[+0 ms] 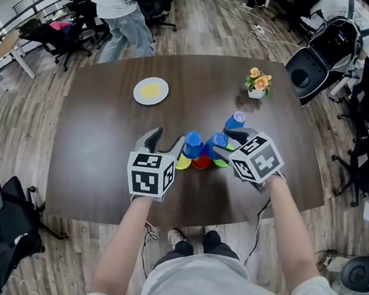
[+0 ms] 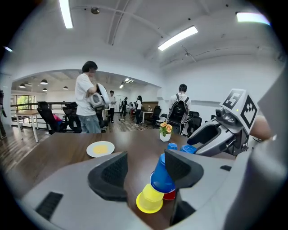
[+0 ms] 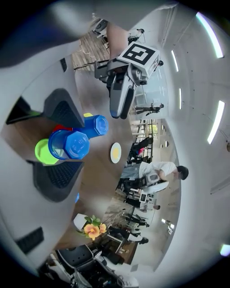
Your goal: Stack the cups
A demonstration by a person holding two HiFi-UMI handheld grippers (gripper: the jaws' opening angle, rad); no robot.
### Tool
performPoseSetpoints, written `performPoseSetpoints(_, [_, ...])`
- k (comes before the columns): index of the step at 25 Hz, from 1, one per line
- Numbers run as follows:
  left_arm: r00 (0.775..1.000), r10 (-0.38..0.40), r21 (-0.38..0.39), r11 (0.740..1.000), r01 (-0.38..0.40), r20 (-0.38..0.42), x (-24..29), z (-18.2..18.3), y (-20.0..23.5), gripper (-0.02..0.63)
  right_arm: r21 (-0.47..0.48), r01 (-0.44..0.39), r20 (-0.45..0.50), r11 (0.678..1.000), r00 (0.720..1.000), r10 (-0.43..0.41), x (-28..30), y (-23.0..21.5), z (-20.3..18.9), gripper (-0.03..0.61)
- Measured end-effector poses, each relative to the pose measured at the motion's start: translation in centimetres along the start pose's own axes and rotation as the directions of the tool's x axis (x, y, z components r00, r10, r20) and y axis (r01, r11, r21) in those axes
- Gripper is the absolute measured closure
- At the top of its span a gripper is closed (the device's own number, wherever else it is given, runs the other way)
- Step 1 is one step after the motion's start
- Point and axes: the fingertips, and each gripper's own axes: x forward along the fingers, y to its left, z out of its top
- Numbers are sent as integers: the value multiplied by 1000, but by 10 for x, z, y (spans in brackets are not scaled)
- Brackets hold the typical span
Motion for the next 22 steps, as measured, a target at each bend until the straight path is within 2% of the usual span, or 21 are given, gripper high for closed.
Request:
performPoseSetpoints(5, [1000,-15,25,1000,14,25,3,20,-9,356,37,17,73,999,997,-20,-16,-12,13,359])
performPoseSetpoints(11, [999,-22,57,998,20,35,13,34,-28,356,91,77,129,993,988,-89,-32,-43,13,359])
performPoseSetpoints(22, [999,39,94,995,-41,16,43,48,-46,356,179,156,133,971,974,-181,-15,-116,-24,359])
